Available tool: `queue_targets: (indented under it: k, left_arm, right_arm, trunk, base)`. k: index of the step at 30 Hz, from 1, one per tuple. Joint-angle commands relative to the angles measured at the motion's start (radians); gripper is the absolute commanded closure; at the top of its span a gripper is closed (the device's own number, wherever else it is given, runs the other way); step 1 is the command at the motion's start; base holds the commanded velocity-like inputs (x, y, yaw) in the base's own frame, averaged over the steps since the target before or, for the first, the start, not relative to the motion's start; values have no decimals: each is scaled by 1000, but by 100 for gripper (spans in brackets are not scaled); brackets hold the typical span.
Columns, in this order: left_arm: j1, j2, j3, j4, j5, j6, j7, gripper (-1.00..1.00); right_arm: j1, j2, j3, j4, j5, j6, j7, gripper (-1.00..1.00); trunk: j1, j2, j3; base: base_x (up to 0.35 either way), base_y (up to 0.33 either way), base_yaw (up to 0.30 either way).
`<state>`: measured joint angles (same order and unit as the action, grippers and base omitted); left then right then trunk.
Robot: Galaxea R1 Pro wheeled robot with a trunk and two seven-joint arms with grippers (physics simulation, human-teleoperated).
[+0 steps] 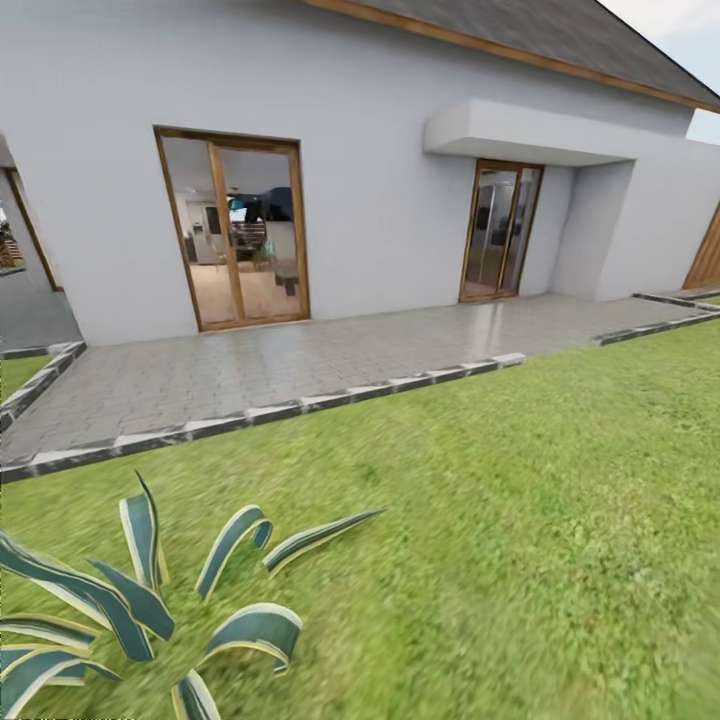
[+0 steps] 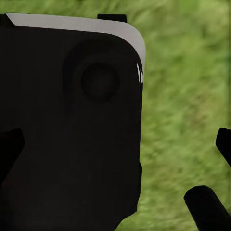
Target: Take the three Easter eggs out of the wicker basket on the lawn in the garden, then place them on the lawn next to a single tree (choose any tree) so that all three eggs are next to the same tree and none are left in the basket.
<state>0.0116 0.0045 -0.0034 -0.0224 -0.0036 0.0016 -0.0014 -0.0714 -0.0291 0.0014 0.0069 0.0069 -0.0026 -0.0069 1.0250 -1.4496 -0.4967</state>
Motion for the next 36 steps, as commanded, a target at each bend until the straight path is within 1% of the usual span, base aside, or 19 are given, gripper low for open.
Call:
queue_targets:
  k: [1,21,36]
  left_arm:
    - [1,0,-1,-2,-1,0,0,-100]
    - [1,0,1,-2,-1,0,0,-100]
    - [1,0,3,-2,1,0,0,-100]
  right_arm:
    - [-1,0,0,1,0,0,-1,-100]
    - [-1,2,0,1,0,-1,-2,-100]
    - [-1,2,0,1,0,-1,-2,-100]
  trunk:
    - [0,0,-1]
    - [0,0,-1]
    - [0,0,-1]
  base:
    - [4,-6,138]
    - [0,-8,247]
    - [0,-273,258]
